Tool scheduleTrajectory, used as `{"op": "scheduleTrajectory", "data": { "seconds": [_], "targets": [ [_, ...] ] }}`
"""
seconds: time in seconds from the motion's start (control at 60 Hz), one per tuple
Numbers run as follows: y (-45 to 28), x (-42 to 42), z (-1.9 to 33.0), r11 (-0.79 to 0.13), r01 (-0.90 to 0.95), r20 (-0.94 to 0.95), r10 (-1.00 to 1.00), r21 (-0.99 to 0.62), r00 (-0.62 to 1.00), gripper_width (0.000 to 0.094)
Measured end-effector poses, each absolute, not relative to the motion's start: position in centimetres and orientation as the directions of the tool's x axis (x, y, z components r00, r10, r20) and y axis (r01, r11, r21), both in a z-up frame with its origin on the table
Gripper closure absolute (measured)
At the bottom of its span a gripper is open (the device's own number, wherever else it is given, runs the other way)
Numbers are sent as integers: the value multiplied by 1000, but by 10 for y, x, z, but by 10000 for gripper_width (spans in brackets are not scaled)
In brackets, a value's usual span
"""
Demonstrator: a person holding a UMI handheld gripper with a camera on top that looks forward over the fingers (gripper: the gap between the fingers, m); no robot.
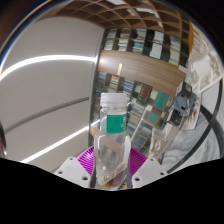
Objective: Pour water
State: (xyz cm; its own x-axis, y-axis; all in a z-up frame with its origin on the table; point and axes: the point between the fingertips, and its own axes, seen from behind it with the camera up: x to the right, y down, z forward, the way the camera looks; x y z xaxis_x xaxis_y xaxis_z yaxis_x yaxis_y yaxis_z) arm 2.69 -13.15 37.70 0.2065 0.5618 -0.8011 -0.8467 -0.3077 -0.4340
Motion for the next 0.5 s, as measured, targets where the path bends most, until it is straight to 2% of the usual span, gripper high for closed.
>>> {"op": "scheduleTrajectory", "data": {
  "seconds": [0.117, 0.3, 0.417, 0.5],
  "targets": [
    [-112, 102, 377, -398, -905, -845, 526, -149, -92, 531],
    [-61, 205, 311, -425, -856, -799, 382, 293, -464, 527],
    [-43, 243, 260, -401, -778, -737, 292, 484, -609, 528],
    [-34, 255, 239, -378, -757, -721, 265, 534, -641, 528]
  ]
}}
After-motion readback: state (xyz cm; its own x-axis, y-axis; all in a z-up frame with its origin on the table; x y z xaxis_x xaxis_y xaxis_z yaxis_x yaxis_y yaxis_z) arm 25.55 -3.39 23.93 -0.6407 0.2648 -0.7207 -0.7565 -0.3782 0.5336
